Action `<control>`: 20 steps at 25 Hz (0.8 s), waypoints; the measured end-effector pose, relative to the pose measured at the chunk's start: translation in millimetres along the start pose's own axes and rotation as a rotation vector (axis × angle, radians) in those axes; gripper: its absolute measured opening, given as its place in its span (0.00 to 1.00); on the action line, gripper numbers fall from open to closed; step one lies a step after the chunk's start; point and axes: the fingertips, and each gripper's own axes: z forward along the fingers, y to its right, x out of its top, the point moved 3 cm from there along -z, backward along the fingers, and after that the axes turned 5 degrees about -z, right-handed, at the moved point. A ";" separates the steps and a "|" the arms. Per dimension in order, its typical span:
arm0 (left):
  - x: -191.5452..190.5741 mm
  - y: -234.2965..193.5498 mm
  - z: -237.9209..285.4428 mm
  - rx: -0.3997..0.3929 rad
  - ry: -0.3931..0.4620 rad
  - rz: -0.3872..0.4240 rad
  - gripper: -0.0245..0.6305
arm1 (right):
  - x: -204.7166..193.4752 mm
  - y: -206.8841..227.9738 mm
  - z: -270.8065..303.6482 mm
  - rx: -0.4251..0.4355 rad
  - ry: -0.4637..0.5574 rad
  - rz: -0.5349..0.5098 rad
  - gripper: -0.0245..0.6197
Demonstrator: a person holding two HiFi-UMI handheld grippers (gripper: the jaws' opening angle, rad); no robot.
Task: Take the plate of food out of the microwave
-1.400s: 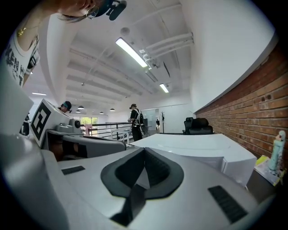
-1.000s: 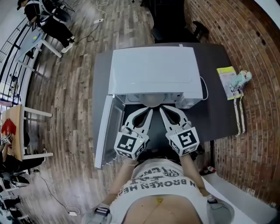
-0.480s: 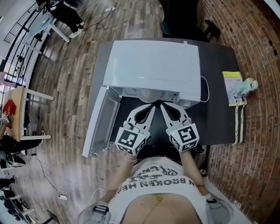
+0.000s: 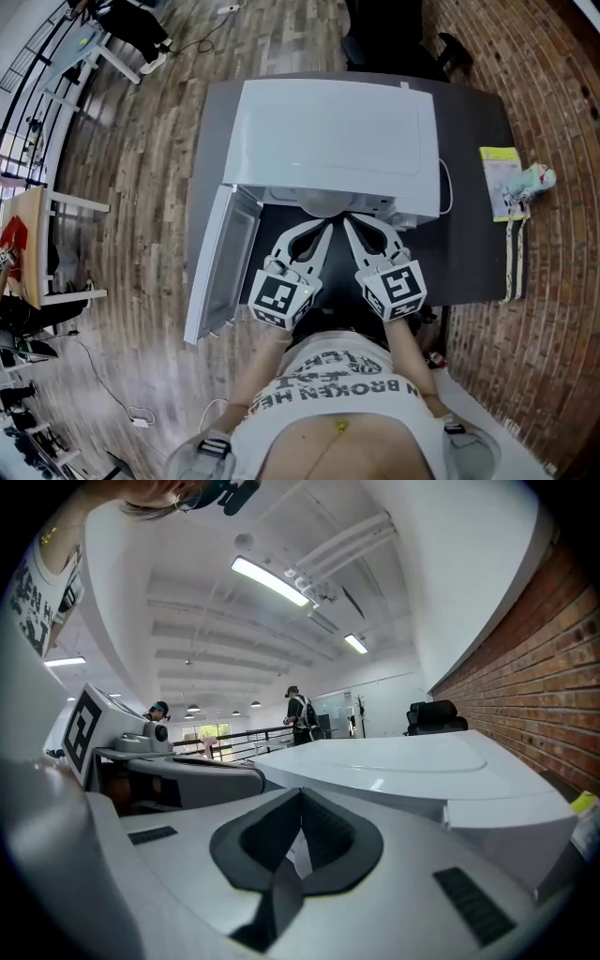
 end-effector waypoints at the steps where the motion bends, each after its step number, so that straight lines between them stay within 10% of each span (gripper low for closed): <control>1: -0.2 -2.3 0.0 -0.006 -0.006 0.011 0.05 | -0.1 -1.0 2.4 -0.005 -0.001 0.003 0.05; 20: -34.3 -58.8 14.7 -0.035 -0.118 -0.021 0.05 | -39.3 8.4 35.7 -0.127 -0.121 0.043 0.05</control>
